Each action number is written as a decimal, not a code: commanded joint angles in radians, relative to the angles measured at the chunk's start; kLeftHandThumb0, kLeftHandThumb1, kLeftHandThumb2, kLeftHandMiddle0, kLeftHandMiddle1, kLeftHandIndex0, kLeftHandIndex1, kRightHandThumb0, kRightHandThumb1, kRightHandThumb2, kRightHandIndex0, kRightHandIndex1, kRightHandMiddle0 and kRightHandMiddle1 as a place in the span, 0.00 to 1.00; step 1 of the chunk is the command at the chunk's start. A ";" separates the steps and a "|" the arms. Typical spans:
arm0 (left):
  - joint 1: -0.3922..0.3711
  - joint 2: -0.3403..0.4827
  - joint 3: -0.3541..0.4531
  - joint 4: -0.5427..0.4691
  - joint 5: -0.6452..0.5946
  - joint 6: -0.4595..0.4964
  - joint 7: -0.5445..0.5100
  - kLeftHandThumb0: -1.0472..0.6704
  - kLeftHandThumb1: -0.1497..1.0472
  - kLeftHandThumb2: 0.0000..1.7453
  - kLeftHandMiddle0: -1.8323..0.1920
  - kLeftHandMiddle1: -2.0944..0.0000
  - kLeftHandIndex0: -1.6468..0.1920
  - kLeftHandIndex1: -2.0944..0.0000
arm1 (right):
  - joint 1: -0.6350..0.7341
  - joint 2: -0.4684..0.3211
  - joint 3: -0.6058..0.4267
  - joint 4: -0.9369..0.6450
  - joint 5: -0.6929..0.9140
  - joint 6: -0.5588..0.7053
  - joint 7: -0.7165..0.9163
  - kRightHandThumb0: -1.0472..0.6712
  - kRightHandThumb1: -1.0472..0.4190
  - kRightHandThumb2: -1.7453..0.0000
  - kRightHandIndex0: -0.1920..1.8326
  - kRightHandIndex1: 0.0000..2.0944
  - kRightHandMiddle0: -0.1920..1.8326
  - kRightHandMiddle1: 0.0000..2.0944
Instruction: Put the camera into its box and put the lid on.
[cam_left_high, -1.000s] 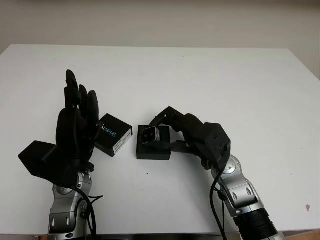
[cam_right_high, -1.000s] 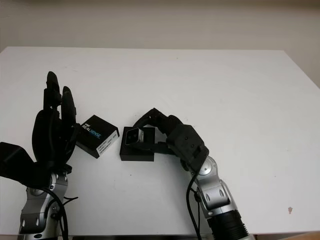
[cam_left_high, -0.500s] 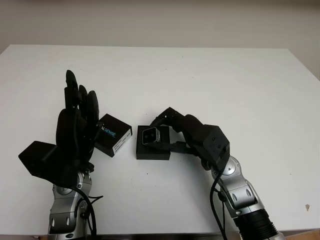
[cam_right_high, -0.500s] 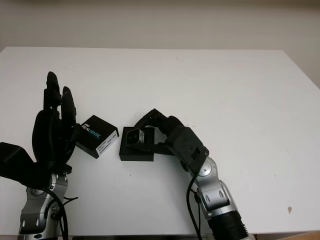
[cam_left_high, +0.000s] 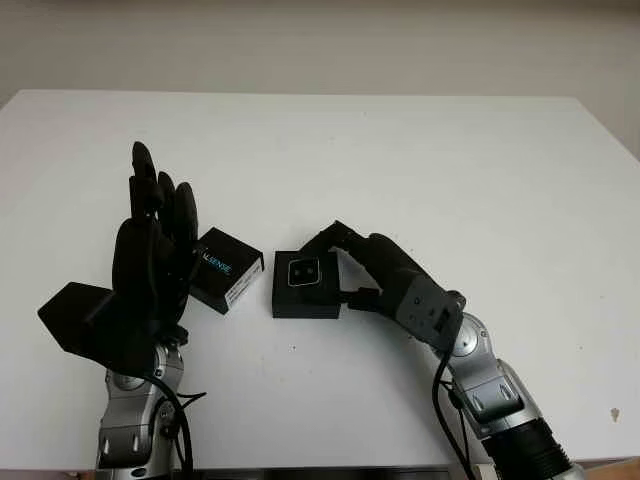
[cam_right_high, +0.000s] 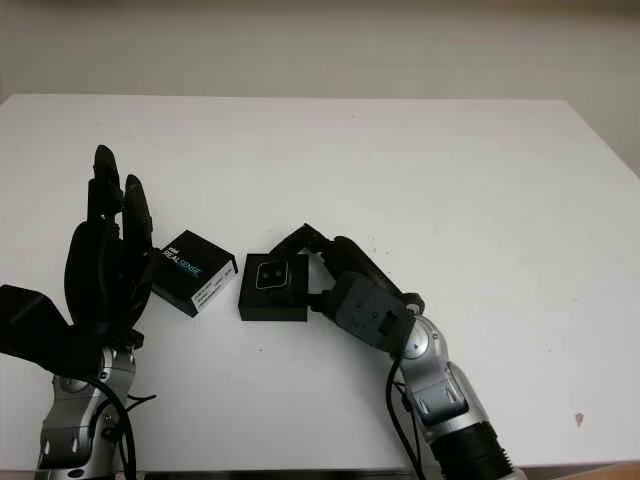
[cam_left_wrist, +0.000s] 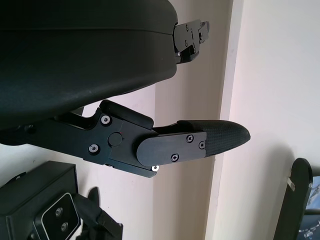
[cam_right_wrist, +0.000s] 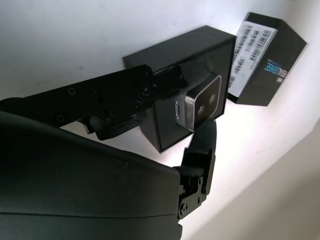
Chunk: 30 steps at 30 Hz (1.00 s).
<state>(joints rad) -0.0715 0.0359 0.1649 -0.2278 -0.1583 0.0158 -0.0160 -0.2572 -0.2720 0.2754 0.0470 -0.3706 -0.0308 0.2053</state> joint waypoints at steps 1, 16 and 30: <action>0.007 0.008 -0.001 -0.012 -0.001 -0.005 -0.006 0.20 1.00 0.29 1.00 1.00 1.00 1.00 | 0.009 -0.026 0.011 -0.035 -0.046 -0.054 -0.032 0.32 0.08 0.97 0.08 0.03 0.15 0.23; 0.006 0.012 0.002 -0.016 -0.003 0.004 -0.010 0.21 1.00 0.29 1.00 1.00 1.00 1.00 | 0.015 -0.097 -0.009 -0.165 -0.225 -0.144 -0.104 0.30 0.09 0.97 0.00 0.01 0.04 0.05; 0.000 0.010 0.003 -0.021 -0.003 0.011 -0.007 0.21 1.00 0.28 1.00 1.00 1.00 1.00 | -0.010 -0.250 0.038 -0.171 -0.356 -0.370 -0.027 0.12 0.00 0.73 0.02 0.03 0.03 0.03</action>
<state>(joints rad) -0.0698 0.0386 0.1678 -0.2314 -0.1597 0.0243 -0.0229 -0.2473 -0.5062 0.3070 -0.1267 -0.7170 -0.3895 0.1701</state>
